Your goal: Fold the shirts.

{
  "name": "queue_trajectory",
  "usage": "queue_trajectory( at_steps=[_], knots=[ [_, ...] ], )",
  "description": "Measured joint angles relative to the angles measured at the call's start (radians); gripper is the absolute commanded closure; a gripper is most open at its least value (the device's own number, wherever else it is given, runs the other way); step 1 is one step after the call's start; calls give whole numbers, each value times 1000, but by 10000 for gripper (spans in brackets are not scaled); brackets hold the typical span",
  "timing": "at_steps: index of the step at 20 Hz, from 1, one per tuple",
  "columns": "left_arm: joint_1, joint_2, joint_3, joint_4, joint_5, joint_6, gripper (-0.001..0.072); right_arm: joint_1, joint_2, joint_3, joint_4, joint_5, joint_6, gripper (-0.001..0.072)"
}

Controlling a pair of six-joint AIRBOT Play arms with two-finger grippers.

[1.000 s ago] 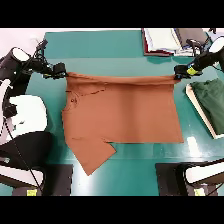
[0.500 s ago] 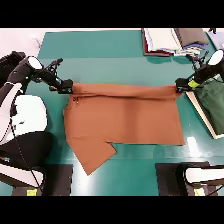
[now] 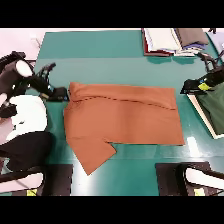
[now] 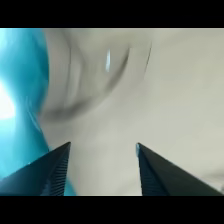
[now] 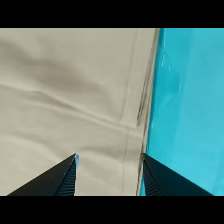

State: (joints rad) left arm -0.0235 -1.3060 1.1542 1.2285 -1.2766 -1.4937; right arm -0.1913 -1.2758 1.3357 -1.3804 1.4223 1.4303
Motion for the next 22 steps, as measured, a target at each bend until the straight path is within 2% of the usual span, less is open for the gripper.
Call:
queue_trajectory(
  at_steps=[7, 10, 14, 15, 16, 17, 22],
  knots=[
    [0, 348, -515, -33, 6, -64, 229, 72, 128, -3, 1, -8, 0, 263],
    [-29, 412, -640, -101, 42, -79, 229, 89, 140, -3, 1, -17, 0, 263],
    [-149, 443, -721, -156, 121, -127, 230, 85, 145, -3, 2, 0, 0, 263],
    [-180, 445, -731, -169, 134, -141, 266, 78, 146, -3, 0, 8, 0, 263],
    [-205, 447, -739, -177, 150, -151, 547, 67, 146, -3, 0, 20, 0, 263],
    [-222, 447, -744, -179, 161, -157, 670, 52, 148, -7, 2, 33, 0, 263],
    [-260, 451, -725, -203, 183, -161, 681, -104, 208, -200, -3, 68, -6, 251]
  ],
)
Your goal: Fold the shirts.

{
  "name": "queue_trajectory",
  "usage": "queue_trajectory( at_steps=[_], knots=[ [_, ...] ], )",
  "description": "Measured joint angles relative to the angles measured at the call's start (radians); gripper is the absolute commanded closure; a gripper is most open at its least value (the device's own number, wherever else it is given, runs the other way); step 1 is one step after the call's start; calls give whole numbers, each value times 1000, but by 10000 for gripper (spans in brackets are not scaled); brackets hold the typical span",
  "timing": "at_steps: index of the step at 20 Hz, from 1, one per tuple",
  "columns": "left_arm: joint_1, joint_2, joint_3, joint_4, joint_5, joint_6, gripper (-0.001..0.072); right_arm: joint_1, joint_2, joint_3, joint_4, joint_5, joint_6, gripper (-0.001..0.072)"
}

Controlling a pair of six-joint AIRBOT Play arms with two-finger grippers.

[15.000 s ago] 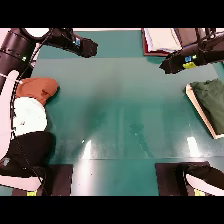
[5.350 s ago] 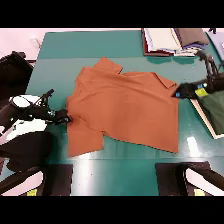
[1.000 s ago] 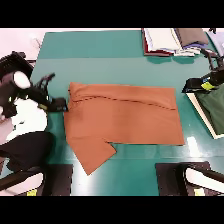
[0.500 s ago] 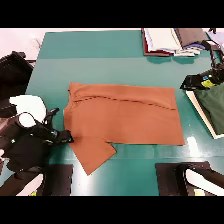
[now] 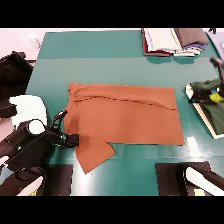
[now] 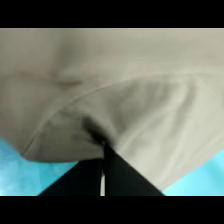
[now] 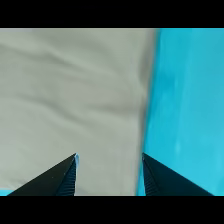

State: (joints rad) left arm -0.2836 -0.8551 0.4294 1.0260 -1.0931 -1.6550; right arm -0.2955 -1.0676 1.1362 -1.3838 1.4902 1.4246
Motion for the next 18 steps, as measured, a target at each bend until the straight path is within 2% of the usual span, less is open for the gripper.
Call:
queue_trajectory(
  at_steps=[1, 2, 6, 10, 12, 14, 15, 18],
  knots=[
    [-3, 0, 11, -4, 2, 3, 681, -47, 15, -68, 0, 1, -7, 196],
    [-5, 0, 23, -6, 4, 5, 681, -98, 27, -140, 2, 1, -14, 178],
    [-8, 0, 64, -7, 9, 27, 681, -287, 26, -414, 38, -22, -51, 191],
    [-9, 0, 77, -8, 10, 35, 681, -346, -20, -557, 146, -66, -87, 220],
    [-9, 0, 80, -9, 11, 37, 681, -326, -35, -586, 195, -84, -96, 405],
    [-9, 0, 82, -9, 12, 37, 682, -284, -45, -593, 216, -117, -103, 641],
    [-10, 1, 82, -8, 12, 38, 683, -262, -45, -591, 214, -133, -105, 697],
    [-10, 3, 97, 0, -6, 39, 684, -192, -1, -552, 209, -154, -108, 697]
  ],
)
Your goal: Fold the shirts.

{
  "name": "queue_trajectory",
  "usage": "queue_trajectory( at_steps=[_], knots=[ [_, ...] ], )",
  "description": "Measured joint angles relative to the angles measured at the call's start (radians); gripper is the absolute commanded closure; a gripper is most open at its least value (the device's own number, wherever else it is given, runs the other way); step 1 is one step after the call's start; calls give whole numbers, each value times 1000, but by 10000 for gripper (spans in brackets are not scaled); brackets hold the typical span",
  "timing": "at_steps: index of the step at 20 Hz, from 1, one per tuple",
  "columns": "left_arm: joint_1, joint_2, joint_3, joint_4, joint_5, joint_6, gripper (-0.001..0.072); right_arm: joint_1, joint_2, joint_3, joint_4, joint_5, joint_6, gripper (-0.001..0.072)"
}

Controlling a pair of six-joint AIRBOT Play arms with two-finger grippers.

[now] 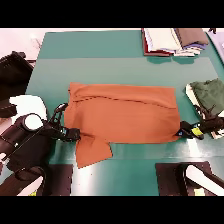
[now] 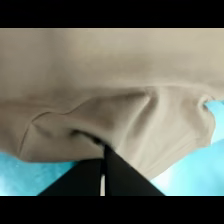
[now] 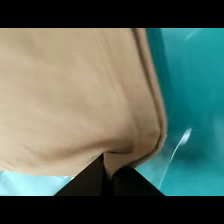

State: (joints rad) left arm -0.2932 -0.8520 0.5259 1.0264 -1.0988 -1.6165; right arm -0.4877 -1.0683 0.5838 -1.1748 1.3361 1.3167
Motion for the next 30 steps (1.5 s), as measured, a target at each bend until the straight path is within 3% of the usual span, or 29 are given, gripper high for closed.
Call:
queue_trajectory(
  at_steps=[5, 9, 13, 19, 27, 28, 29, 30],
  knots=[
    [0, 51, 18, 19, -91, -4, 684, 78, 168, 64, -111, 119, 5, 698],
    [0, 175, 27, 29, -156, -61, 683, 95, 304, 77, -203, 187, 23, 699],
    [0, 190, 87, 98, -123, -83, 682, 103, 332, 91, -222, 177, 39, 699],
    [9, -42, 313, 225, 27, -34, 682, 181, 126, 270, -230, 109, 51, 699],
    [126, -438, 646, 264, 181, 18, 680, 269, -243, 632, -224, 65, 91, 694],
    [130, -470, 667, 264, 200, 23, 672, 270, -280, 664, -214, 64, 93, 599],
    [133, -499, 686, 261, 221, 28, 414, 269, -319, 696, -200, 58, 95, 398],
    [136, -521, 702, 264, 240, 31, 196, 261, -350, 722, -174, 48, 95, 314]
  ],
)
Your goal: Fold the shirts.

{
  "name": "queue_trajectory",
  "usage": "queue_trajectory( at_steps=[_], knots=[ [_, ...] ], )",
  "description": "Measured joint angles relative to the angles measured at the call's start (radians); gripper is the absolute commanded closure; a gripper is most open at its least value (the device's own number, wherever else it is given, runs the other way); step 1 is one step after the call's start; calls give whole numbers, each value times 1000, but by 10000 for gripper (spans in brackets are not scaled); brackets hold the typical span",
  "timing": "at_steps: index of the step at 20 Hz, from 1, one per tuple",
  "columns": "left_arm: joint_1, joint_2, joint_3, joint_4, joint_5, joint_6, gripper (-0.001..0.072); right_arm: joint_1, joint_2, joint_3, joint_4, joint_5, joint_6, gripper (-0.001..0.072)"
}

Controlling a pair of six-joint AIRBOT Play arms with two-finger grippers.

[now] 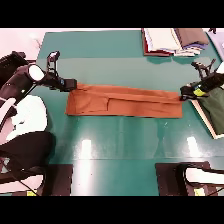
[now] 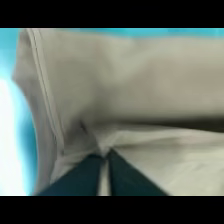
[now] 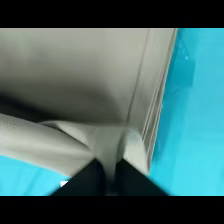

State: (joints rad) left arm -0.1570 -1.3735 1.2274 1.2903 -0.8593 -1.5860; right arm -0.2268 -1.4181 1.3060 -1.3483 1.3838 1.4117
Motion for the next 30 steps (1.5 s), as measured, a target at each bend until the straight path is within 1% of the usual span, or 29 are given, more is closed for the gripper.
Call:
queue_trajectory(
  at_steps=[1, 2, 5, 6, 7, 8, 9, 12, 14, 15, 17, 18, 20, 21, 24, 27, 30],
  knots=[
    [3, -18, 13, -2, 13, 0, 209, -13, -30, 24, 39, -10, 0, 299],
    [4, -31, 24, -5, 23, -2, 208, -27, -51, 43, 86, -19, -2, 299],
    [5, -51, 65, -10, 15, -4, 210, -96, -88, 61, 212, -29, -57, 293],
    [5, -53, 78, -10, 2, -5, 212, -123, -89, 48, 239, -29, -77, 201],
    [5, -56, 88, -13, -16, -5, 376, -156, -89, 24, 259, -28, -96, 177],
    [5, -59, 95, -16, -31, -5, 629, -188, -89, -3, 275, -26, -114, 177],
    [2, -60, 100, -23, -45, -4, 672, -225, -88, -36, 295, -24, -131, 177],
    [-26, -64, 108, -45, -58, -3, 681, -319, -105, -135, 353, -23, -178, 180],
    [-65, -72, 111, -66, -55, -3, 681, -350, -127, -190, 406, -25, -214, 193],
    [-88, -79, 112, -75, -52, -3, 681, -355, -140, -210, 433, -31, -228, 215],
    [-137, -98, 113, -95, -39, -3, 681, -340, -169, -237, 494, -45, -253, 351],
    [-163, -111, 114, -111, -30, -3, 681, -324, -185, -245, 527, -53, -269, 433],
    [-210, -144, 131, -144, -6, -3, 681, -285, -207, -245, 568, -85, -294, 662],
    [-231, -165, 149, -158, 1, -3, 681, -266, -213, -236, 581, -96, -303, 698],
    [-280, -250, 236, -192, 15, -3, 682, -216, -198, -178, 615, -90, -328, 699],
    [-324, -344, 326, -219, 14, -3, 682, -166, -136, -89, 631, -51, -336, 698],
    [-364, -431, 391, -242, 13, -4, 681, -96, -52, 21, 639, -24, -304, 698]
  ],
)
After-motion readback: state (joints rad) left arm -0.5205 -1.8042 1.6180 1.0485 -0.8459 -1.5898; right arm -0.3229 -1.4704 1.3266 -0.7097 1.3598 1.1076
